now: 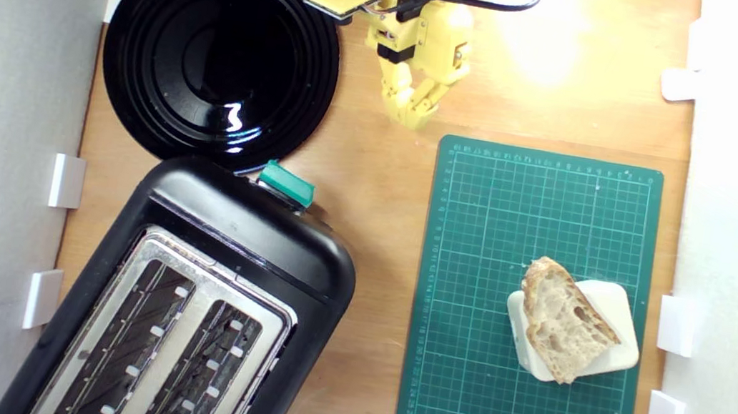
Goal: Pick bread and place in toaster
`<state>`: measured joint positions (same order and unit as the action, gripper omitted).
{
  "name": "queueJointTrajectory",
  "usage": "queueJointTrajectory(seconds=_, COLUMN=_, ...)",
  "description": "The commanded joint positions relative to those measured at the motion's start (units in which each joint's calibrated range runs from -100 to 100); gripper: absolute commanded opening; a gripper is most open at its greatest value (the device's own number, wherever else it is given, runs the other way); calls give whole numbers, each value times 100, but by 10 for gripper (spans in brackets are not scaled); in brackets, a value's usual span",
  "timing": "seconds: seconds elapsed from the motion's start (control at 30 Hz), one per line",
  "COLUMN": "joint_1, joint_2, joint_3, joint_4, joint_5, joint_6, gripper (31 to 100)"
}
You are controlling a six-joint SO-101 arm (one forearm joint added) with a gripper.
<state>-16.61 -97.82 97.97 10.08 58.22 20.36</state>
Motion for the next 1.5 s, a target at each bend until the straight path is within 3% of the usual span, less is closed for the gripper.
queueJointTrajectory(seconds=0.0, joint_1=1, joint_2=-44, joint_3=13, joint_4=7, joint_5=57, joint_6=-4, gripper=361)
queueJointTrajectory(seconds=1.47, joint_1=-111, joint_2=-44, joint_3=13, joint_4=7, joint_5=57, joint_6=33, gripper=360)
